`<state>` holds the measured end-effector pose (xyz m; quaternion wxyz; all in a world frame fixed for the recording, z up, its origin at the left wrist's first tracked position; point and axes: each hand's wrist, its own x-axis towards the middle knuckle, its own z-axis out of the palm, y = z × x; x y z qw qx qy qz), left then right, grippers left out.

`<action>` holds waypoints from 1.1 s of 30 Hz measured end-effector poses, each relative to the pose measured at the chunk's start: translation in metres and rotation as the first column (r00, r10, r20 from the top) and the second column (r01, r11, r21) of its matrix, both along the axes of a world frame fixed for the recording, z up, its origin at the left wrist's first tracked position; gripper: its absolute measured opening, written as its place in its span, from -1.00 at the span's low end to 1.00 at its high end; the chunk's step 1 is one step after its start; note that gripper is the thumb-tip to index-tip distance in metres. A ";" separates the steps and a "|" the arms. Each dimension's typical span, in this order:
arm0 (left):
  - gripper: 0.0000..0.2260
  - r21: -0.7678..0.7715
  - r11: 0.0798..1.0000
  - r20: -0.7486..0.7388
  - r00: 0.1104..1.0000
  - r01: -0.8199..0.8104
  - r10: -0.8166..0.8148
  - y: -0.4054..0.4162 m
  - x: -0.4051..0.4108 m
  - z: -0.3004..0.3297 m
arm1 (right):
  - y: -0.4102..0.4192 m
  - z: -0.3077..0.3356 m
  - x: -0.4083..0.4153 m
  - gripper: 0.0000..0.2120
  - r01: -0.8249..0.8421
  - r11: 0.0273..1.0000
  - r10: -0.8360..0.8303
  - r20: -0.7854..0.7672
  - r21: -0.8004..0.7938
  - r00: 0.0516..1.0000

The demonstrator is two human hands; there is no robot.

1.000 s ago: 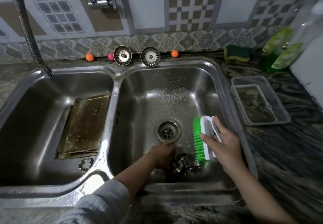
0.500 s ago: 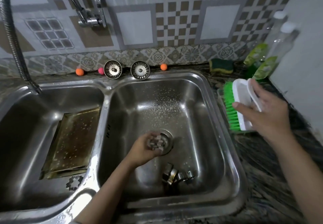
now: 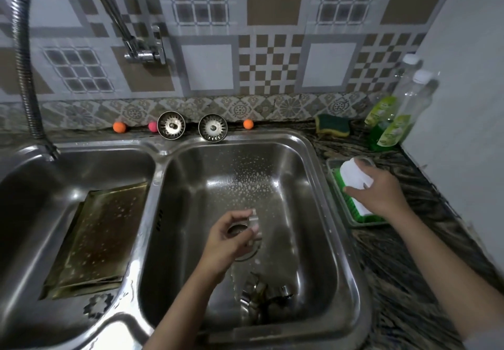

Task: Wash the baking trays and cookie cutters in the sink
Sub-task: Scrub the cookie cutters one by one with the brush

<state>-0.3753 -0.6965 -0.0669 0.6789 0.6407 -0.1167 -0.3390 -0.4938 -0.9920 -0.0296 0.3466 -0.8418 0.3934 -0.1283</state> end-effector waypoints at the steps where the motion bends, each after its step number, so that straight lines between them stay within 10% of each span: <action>1: -0.77 -0.009 1.000 -0.012 1.000 -0.015 0.015 0.000 -0.001 0.000 | 0.001 0.005 0.000 -0.31 0.019 1.000 -0.019 0.034 -0.011 0.999; 6: -0.86 -0.077 0.995 -0.118 0.991 -0.070 0.060 -0.005 -0.004 0.001 | 0.023 0.038 -0.004 -0.30 0.044 0.997 -0.029 0.241 -0.057 0.970; 17: -0.77 -0.235 0.960 -0.303 0.950 -0.149 0.074 -0.020 -0.018 0.006 | 0.162 0.000 0.035 -0.30 -0.173 0.780 -0.145 0.442 0.602 0.885; 33: -0.79 -0.209 0.948 -0.396 0.907 -0.240 0.142 -0.008 -0.015 -0.004 | 0.182 -0.017 0.043 -0.33 -0.105 0.872 -0.163 0.486 0.477 0.859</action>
